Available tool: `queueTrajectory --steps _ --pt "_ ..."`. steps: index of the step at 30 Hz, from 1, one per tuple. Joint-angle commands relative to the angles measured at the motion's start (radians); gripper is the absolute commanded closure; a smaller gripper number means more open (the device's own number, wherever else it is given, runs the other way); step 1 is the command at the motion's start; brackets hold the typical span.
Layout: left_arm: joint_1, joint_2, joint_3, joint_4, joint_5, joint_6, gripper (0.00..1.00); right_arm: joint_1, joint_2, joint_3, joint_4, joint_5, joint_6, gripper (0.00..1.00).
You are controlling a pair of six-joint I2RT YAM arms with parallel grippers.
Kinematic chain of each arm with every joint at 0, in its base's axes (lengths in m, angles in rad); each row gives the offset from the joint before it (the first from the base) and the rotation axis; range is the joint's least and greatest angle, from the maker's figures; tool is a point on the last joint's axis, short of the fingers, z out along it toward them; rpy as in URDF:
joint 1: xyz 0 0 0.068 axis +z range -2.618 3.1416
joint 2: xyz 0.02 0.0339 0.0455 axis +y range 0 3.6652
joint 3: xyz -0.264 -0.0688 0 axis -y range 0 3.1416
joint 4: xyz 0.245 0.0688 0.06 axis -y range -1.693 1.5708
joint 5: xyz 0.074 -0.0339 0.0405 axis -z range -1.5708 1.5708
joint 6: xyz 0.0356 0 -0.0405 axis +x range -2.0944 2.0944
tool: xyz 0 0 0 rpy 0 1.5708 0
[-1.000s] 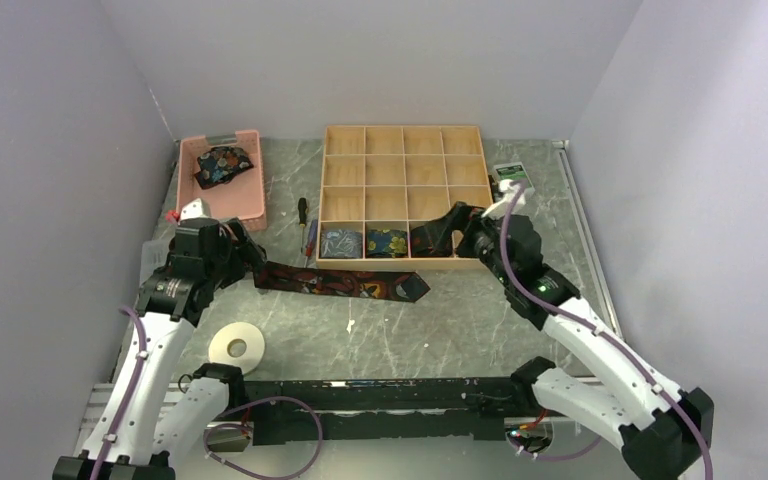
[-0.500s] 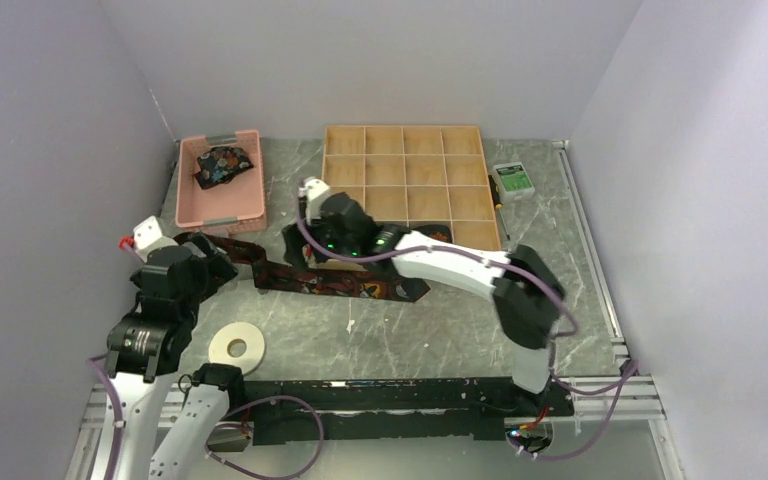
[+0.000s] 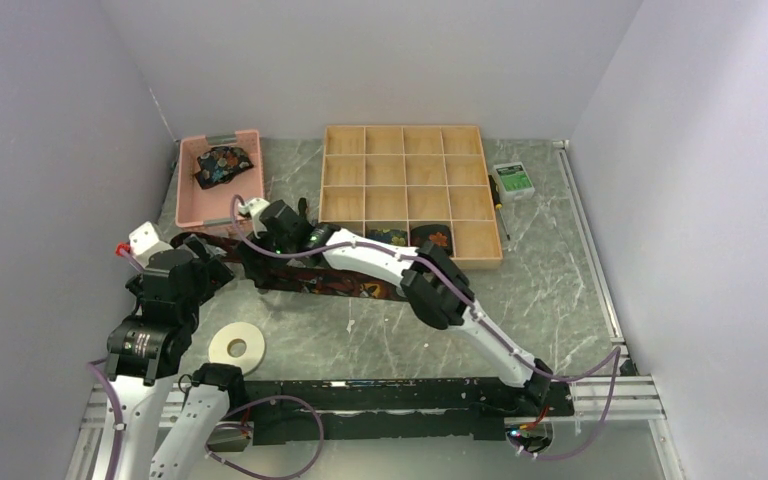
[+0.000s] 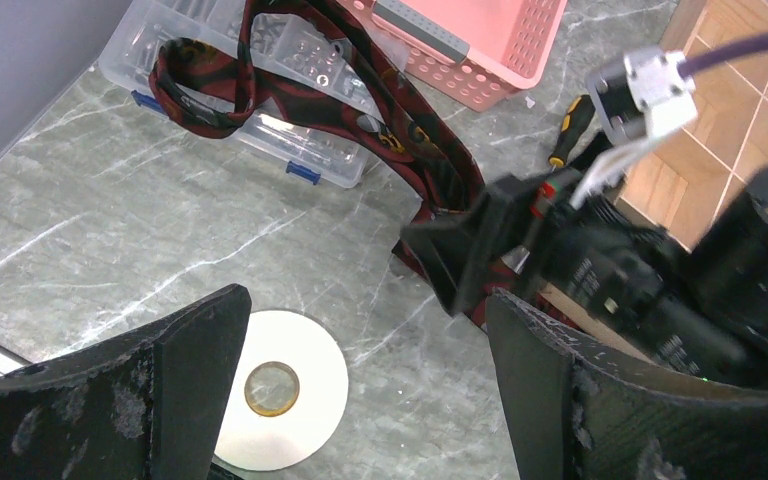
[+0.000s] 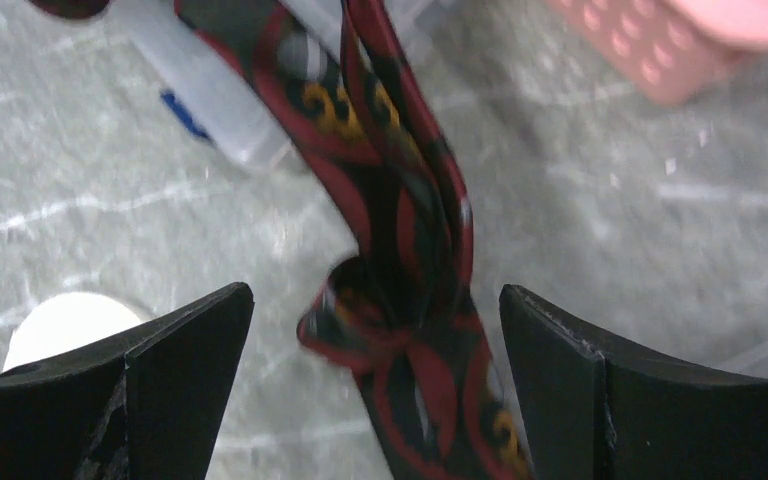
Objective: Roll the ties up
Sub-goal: Pick up the tie at the center of the board.
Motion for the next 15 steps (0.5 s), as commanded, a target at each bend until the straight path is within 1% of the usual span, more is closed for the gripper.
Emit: queueTrajectory --steps 1,2,3,4,5,6,9,11,12,14,15 --pt "-0.003 -0.009 -0.006 0.007 -0.015 -0.006 0.07 0.013 0.138 0.305 -0.117 0.001 -0.005 0.00" --pt "-0.003 -0.008 -0.006 0.008 -0.016 -0.006 0.07 0.013 0.180 0.362 -0.150 0.017 -0.001 0.00" --pt "-0.003 -0.009 -0.006 0.008 -0.016 -0.006 0.07 0.013 0.216 0.406 -0.173 0.025 0.006 0.03" --pt "-0.002 -0.011 -0.006 0.008 -0.014 -0.004 0.07 0.013 0.241 0.426 -0.190 0.034 0.014 0.06" --pt "-0.002 -0.013 -0.007 0.010 -0.013 -0.004 0.07 0.014 0.251 0.429 -0.197 0.038 0.021 0.12" --pt "-0.002 -0.015 -0.008 0.012 -0.012 -0.004 0.07 0.014 0.247 0.412 -0.187 0.036 0.027 0.22" --pt "-0.002 -0.026 -0.011 0.013 -0.013 -0.006 0.07 0.014 0.206 0.338 -0.147 0.018 0.041 0.58" --pt "-0.003 -0.035 -0.007 0.006 -0.018 -0.013 0.08 0.013 0.170 0.337 -0.149 -0.001 0.047 0.78" --pt "-0.003 -0.042 -0.004 0.002 -0.021 -0.018 0.09 0.012 0.124 0.306 -0.122 -0.027 0.056 0.87" --pt "-0.002 -0.065 0.033 -0.031 -0.033 -0.041 0.11 0.015 -0.019 0.177 -0.006 -0.060 0.075 0.98" --pt "-0.002 -0.073 0.061 -0.041 -0.037 -0.052 0.11 0.017 -0.082 0.136 0.034 -0.065 0.083 1.00"
